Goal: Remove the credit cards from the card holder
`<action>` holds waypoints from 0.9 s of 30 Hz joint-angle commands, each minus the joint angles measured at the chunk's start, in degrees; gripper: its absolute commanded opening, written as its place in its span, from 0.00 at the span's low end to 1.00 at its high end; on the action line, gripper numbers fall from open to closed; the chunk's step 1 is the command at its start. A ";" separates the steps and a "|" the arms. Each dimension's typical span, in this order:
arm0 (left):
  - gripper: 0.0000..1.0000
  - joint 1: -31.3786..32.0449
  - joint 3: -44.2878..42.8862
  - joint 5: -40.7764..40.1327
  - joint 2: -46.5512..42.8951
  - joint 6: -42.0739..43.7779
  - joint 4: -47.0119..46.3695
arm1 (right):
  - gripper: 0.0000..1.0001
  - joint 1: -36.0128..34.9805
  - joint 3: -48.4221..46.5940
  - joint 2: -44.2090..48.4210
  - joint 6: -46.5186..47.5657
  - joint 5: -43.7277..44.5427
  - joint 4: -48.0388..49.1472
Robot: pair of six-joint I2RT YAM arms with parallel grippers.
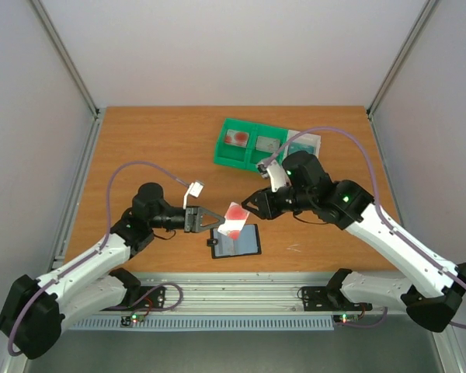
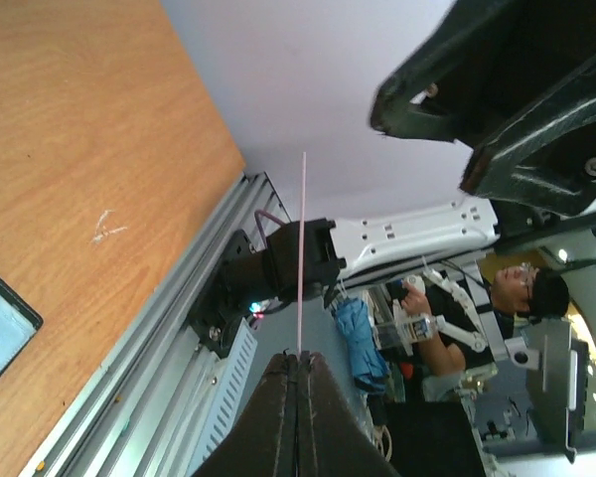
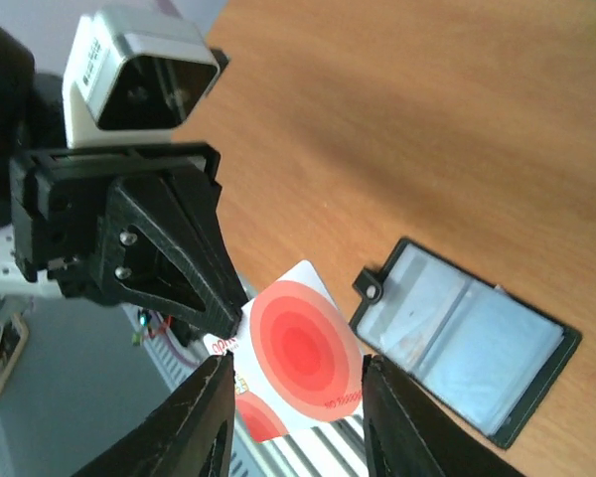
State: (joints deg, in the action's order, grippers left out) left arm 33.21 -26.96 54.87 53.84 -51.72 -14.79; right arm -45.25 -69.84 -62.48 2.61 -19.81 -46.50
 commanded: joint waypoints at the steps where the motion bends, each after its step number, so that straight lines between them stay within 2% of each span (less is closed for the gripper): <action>1: 0.01 0.17 -0.24 6.20 0.57 3.04 -0.83 | 0.37 0.34 -3.67 -5.04 7.64 -5.37 -8.11; 5: 0.01 0.18 0.70 7.57 1.17 0.25 -6.54 | 0.47 0.81 -5.96 -8.29 8.62 -7.28 -10.29; 7: 0.01 0.11 0.77 7.58 0.97 -0.65 -6.51 | 0.52 1.53 -7.40 -9.91 10.12 -10.12 -12.24; 9: 0.01 0.17 0.81 7.09 0.62 0.12 -5.15 | 0.52 2.08 -8.20 -10.74 10.81 -13.57 -12.90; 11: 0.01 0.11 0.94 6.84 0.27 0.55 -4.99 | 0.45 2.67 -8.15 -10.73 10.96 -16.62 -12.40; 16: 0.00 0.15 0.99 5.95 -1.07 1.24 -4.10 | 0.16 4.06 -7.45 -10.44 11.15 -20.56 -12.07; 20: 0.00 0.16 1.27 5.60 -1.13 1.97 -3.62 | 0.03 4.18 -6.79 -9.67 10.75 -22.01 -11.66; 24: 0.01 0.16 1.48 4.13 -0.90 1.98 -2.73 | 0.01 4.85 -5.23 -8.49 9.83 -22.77 -9.82; 27: 0.08 0.16 1.30 1.64 -0.53 2.68 -0.36 | 0.01 5.93 -4.12 -7.98 8.66 -23.53 -7.96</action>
State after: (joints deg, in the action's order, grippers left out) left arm 33.47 -26.20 60.29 53.47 -50.39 -16.08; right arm -40.45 -75.33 -72.07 12.80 -40.23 -56.75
